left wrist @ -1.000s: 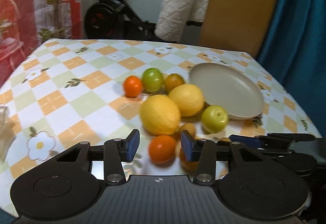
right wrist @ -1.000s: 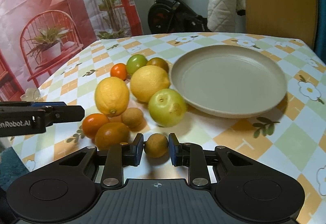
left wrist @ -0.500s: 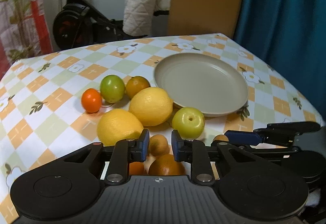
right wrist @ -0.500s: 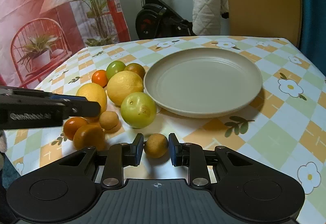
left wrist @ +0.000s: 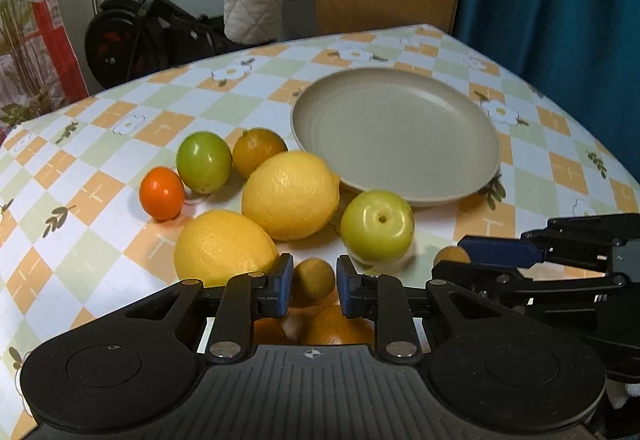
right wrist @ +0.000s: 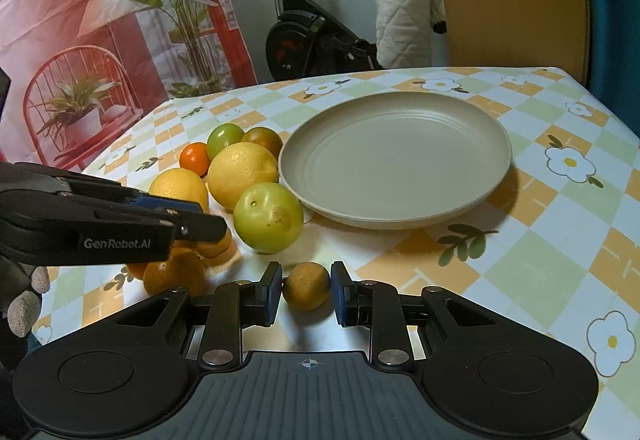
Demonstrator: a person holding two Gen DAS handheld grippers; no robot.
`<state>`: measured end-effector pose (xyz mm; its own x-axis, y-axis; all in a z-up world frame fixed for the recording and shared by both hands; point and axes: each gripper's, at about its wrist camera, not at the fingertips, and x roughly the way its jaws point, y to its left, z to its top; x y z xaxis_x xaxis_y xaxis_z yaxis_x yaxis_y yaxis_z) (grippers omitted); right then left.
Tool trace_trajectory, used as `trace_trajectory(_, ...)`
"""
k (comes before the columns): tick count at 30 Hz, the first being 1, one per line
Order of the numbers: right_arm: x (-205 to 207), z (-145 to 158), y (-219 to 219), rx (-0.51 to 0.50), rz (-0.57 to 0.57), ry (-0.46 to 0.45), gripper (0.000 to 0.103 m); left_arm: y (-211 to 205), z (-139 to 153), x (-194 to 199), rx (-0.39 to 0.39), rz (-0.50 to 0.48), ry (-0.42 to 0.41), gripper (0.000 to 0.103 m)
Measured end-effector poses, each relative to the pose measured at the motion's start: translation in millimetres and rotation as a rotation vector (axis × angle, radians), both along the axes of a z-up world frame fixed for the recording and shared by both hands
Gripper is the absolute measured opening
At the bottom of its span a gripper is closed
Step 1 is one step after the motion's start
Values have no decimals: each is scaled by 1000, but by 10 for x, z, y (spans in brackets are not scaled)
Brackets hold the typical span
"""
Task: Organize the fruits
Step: 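Close both grippers on the small brown fruits and lift them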
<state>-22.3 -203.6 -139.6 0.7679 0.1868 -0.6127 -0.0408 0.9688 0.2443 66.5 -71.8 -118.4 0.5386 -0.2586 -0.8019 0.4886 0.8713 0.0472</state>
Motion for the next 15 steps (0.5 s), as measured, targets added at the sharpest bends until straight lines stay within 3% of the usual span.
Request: trace_trajectory(15, 1, 1, 0, 2, -2, 0, 24, -39, -17, 78, 35, -30, 32, 27)
